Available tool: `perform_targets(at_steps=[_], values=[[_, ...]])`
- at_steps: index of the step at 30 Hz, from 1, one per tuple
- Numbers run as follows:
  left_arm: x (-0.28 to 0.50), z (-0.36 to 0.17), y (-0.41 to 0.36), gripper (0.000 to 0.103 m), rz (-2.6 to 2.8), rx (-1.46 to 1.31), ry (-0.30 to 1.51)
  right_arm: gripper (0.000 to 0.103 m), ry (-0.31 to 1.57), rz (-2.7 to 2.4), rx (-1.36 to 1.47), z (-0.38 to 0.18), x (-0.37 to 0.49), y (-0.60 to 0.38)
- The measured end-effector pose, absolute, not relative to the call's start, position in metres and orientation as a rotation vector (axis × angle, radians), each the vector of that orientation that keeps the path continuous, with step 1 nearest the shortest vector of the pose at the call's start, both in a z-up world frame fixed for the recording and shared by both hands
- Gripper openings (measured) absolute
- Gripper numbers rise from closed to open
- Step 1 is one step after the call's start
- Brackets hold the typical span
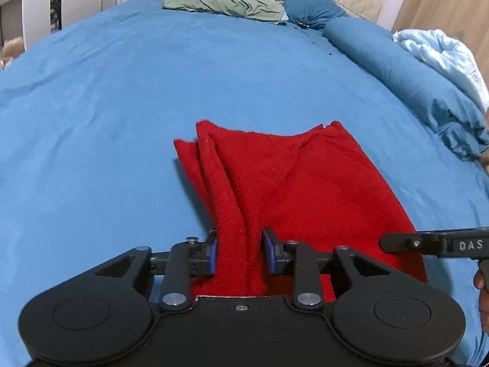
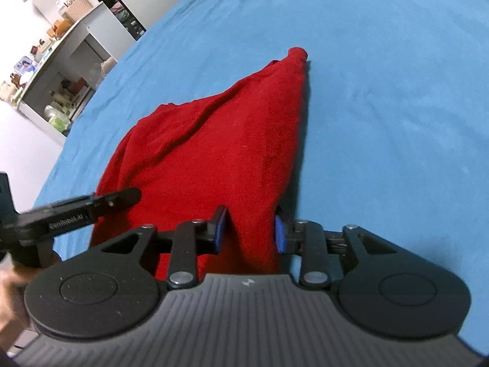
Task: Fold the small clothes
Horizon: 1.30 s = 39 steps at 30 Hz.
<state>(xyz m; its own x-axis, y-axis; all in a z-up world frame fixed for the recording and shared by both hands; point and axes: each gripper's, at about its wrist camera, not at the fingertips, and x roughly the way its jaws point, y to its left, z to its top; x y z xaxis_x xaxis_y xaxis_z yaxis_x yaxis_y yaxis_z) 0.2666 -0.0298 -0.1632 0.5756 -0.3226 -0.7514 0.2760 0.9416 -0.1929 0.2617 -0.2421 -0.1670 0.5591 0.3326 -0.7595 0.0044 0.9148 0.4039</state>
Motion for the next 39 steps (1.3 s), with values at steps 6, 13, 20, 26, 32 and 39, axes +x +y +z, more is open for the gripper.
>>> perform_targets(at_steps=[6,13,20,26,32,39], values=[[0.240,-0.149,-0.027,0.091,-0.256,0.077,0.783,0.100,0.866,0.102,0.262,-0.153,0.252,-0.247],[0.247,-0.190,-0.016,0.093,-0.191,0.089,0.888,0.103,0.938,0.026,0.270,-0.184,0.259,-0.258],[0.238,-0.147,-0.017,0.089,-0.164,0.069,0.878,0.103,0.823,0.019,0.281,-0.125,0.238,-0.258],[0.189,-0.062,-0.011,0.093,-0.186,0.029,0.818,0.103,0.751,-0.025,0.220,-0.032,0.167,-0.236],[0.119,-0.007,-0.006,0.103,-0.208,0.010,0.776,0.103,0.713,-0.087,0.140,0.014,0.089,-0.209],[0.051,0.006,-0.002,0.103,-0.183,0.071,0.750,0.103,0.776,-0.104,0.122,0.023,0.032,-0.182]])
